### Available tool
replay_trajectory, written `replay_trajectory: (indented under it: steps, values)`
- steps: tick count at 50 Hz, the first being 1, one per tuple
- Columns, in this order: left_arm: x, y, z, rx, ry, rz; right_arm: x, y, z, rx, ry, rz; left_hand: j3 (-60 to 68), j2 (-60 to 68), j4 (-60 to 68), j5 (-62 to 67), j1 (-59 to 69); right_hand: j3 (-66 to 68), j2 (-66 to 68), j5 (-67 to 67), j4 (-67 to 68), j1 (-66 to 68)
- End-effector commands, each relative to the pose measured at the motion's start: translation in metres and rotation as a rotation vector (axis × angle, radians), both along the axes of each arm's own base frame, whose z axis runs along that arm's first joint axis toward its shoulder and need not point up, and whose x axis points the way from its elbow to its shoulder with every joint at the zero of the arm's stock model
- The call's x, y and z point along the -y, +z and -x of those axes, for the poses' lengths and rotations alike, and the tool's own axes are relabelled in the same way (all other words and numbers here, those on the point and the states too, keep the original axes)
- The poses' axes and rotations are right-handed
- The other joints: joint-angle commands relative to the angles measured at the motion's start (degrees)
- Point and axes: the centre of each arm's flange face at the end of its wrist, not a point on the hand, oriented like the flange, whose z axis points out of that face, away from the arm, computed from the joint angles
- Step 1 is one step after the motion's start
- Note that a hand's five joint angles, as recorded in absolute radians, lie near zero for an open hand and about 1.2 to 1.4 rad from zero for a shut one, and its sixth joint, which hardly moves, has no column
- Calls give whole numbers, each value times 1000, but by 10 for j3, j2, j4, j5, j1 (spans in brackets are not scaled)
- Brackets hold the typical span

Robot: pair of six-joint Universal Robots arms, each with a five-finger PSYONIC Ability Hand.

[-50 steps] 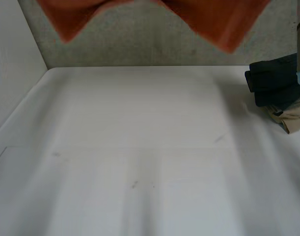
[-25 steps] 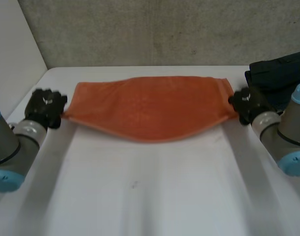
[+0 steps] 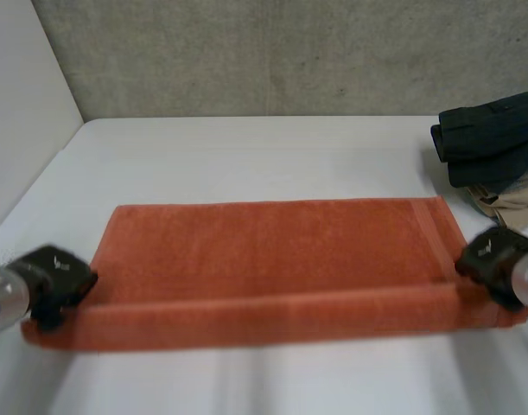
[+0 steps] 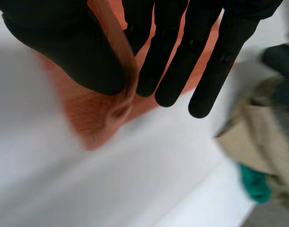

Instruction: Fold the laundry.

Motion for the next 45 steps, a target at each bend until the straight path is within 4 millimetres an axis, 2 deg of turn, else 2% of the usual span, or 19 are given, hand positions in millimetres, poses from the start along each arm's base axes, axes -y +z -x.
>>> replay_trajectory:
  steps: [1, 4, 5, 8, 9, 17, 18, 19, 20, 21, 25, 32, 36, 38, 40, 45]
  values:
    - [73, 9, 46, -167, -63, 372, 73, -12, -27, 116, -55, 299, 114, 112, 111, 134, 129, 115, 123, 110, 112, 156]
    - [96, 8, 57, -222, -58, 450, 86, -19, -31, 113, -64, 329, 114, 112, 111, 134, 129, 115, 123, 110, 112, 156]
    - [110, 4, 59, -238, -44, 486, 95, -21, -33, 121, -65, 353, 114, 112, 111, 134, 129, 115, 123, 110, 112, 156]
    - [128, -2, 61, -231, -14, 524, 109, -21, -38, 137, -56, 413, 114, 112, 111, 134, 129, 115, 123, 110, 112, 156]
    - [137, -6, 63, -222, 2, 539, 119, -20, -41, 148, -51, 468, 114, 112, 111, 134, 129, 115, 123, 110, 112, 156]
    - [159, -25, 84, -225, 1, 576, 156, -30, -52, 205, -28, 685, 114, 112, 111, 134, 129, 115, 123, 110, 112, 156]
    - [159, -25, 86, -227, -1, 585, 157, -31, -53, 208, -30, 693, 31, 29, 28, 51, 46, -16, -8, -21, -19, 25]
    - [159, -26, 87, -229, -3, 592, 158, -32, -54, 208, -33, 700, -156, -158, -159, -136, -141, -197, -189, -202, -200, -156]
    - [157, -25, 92, -234, -14, 605, 157, -35, -58, 209, -34, 701, -561, -563, -564, -541, -546, -427, -419, -432, -430, -386]
    - [155, -24, 96, -239, -21, 611, 155, -37, -61, 209, -30, 696, -586, -588, -589, -566, -571, -452, -444, -457, -456, -412]
    - [138, -30, 109, -256, -54, 587, 141, -45, -64, 202, -39, 639, -584, -586, -587, -564, -568, -473, -465, -478, -476, -432]
    - [120, -9, 102, -265, -43, 596, 118, -46, -45, 284, -117, 516, -572, -574, -575, -552, -557, -464, -456, -469, -468, -424]
    - [105, -3, 98, -285, -41, 583, 98, -29, -39, 371, -150, 445, -572, -574, -575, -552, -557, -448, -440, -453, -451, -407]
    - [100, -1, 96, -303, -32, 572, 93, -28, -35, 393, -151, 411, -572, -574, -575, -552, -557, -434, -426, -439, -438, -393]
    - [92, -1, 94, -326, -24, 554, 86, -30, -25, 411, -159, 352, -572, -574, -575, -552, -557, -419, -411, -424, -422, -378]
    - [82, -3, 92, -347, -11, 527, 74, -40, -15, 429, -146, 252, -570, -572, -573, -550, -555, -407, -399, -412, -411, -366]
